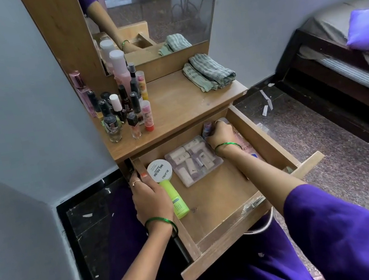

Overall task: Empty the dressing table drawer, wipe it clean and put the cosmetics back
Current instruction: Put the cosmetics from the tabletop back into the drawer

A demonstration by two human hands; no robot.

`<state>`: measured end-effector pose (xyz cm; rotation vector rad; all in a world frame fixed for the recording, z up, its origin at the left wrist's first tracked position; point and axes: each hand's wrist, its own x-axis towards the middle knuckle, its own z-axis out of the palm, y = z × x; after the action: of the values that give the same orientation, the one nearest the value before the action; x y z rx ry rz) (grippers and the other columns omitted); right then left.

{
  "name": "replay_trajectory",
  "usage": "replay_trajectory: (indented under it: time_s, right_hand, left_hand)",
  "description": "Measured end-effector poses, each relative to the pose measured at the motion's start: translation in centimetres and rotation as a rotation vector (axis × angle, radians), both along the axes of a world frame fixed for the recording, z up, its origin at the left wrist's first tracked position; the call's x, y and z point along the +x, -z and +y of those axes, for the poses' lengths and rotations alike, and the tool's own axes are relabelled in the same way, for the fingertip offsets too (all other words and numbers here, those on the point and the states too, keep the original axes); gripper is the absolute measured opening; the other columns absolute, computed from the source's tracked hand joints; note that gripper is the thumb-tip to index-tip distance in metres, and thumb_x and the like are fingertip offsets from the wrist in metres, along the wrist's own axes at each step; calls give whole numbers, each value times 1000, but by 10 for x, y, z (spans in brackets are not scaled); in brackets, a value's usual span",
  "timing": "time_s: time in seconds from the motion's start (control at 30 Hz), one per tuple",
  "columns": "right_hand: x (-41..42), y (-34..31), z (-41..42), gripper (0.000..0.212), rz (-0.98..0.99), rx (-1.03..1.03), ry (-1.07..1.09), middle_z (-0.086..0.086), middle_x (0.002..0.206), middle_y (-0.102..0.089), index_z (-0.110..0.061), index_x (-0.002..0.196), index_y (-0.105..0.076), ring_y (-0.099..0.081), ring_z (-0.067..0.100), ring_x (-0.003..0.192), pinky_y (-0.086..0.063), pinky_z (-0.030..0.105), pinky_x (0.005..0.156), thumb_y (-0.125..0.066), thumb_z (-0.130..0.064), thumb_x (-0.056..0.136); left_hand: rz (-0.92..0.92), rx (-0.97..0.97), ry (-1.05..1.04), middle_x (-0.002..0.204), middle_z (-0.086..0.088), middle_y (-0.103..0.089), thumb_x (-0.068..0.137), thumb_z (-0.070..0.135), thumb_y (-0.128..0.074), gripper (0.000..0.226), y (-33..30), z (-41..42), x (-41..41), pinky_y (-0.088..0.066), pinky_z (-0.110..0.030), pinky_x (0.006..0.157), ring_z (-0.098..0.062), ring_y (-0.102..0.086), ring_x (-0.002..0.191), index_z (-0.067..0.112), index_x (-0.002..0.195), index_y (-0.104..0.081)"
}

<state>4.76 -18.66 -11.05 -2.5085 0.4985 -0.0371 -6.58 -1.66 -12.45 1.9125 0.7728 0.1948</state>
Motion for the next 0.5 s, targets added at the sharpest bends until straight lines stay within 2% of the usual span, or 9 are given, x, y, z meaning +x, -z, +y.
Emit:
replay_trajectory:
  time_s: [0.17,0.3,0.37,0.43,0.5]
  right_hand:
    - [0,-2,-4,22,47,34,-25,20,111,-62,1,102,-60,-56,32,106,-39,26,75,-60,-11,83]
    - [-2,-4,-20,18,-32,127,-39,14,105,-65,-3,97,-63,-59,28,101,-46,27,81,-60,-5,80]
    - [-4,-8,-27,17,-95,178,-25,7,95,-66,-5,91,-62,-60,21,89,-48,19,72,-60,1,75]
    - [-8,-19,-26,13,-195,214,-4,-5,78,-59,-10,84,-59,-54,9,72,-40,9,59,-59,0,75]
    - [-14,-33,-16,13,-325,238,-4,-9,72,-51,-13,82,-55,-45,1,63,-38,9,58,-58,-3,76]
  left_hand:
    - [-9,-4,4,123,-8,-59,102,32,-26,39,3,1,0,-38,-35,74,-32,-57,109,17,133,-44]
    - [-16,-4,-2,120,-9,-61,102,31,-27,39,2,0,0,-37,-35,71,-32,-58,106,16,132,-45]
    - [-18,1,-2,120,-10,-61,102,31,-27,39,1,0,0,-38,-34,70,-32,-59,105,15,132,-45]
    - [-14,5,0,119,-10,-61,102,30,-27,38,1,-1,0,-38,-33,70,-31,-59,104,15,132,-45]
    - [-13,6,-3,118,-10,-62,102,30,-27,38,0,-1,0,-37,-33,69,-31,-59,104,15,133,-45]
